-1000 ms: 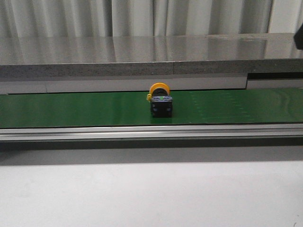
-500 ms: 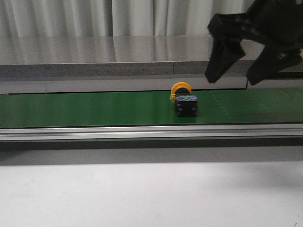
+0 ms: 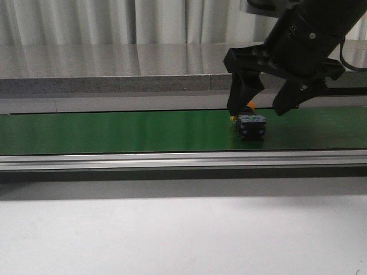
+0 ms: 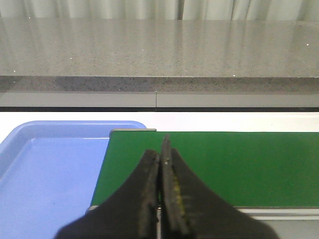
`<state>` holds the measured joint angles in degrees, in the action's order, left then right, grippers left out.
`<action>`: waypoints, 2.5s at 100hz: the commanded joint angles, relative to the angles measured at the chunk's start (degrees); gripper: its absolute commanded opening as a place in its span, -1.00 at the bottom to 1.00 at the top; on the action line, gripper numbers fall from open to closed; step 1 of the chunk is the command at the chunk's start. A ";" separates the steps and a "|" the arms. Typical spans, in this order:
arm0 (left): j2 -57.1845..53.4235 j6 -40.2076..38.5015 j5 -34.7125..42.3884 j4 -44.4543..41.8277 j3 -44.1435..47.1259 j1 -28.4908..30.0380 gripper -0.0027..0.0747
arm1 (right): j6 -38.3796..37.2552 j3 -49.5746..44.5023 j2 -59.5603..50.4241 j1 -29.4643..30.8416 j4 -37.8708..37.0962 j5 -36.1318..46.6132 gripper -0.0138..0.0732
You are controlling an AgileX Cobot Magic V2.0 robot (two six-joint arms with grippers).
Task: Move button from left to right
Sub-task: 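Lower the right gripper over the button on the belt, then close the right gripper on the button body and lift it, then carry the button with the right gripper over the green tray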
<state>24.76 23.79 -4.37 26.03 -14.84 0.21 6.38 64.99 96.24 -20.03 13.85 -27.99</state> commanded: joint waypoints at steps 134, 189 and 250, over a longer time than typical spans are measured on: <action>0.14 -0.11 4.37 0.63 -1.60 -0.46 -0.98 | 1.11 6.70 -5.48 39.38 -23.67 -0.71 -0.31; 0.14 -0.11 4.37 0.63 -1.60 -0.46 -0.98 | 1.29 -7.06 -1.55 42.95 -21.80 13.65 -0.31; 0.14 -0.11 4.37 0.63 -1.60 -0.46 -0.98 | 1.24 -7.10 2.97 42.95 -16.58 15.45 0.47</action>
<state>24.76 23.79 -4.37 26.03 -14.84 0.21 7.23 56.63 101.45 23.10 -3.64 -15.17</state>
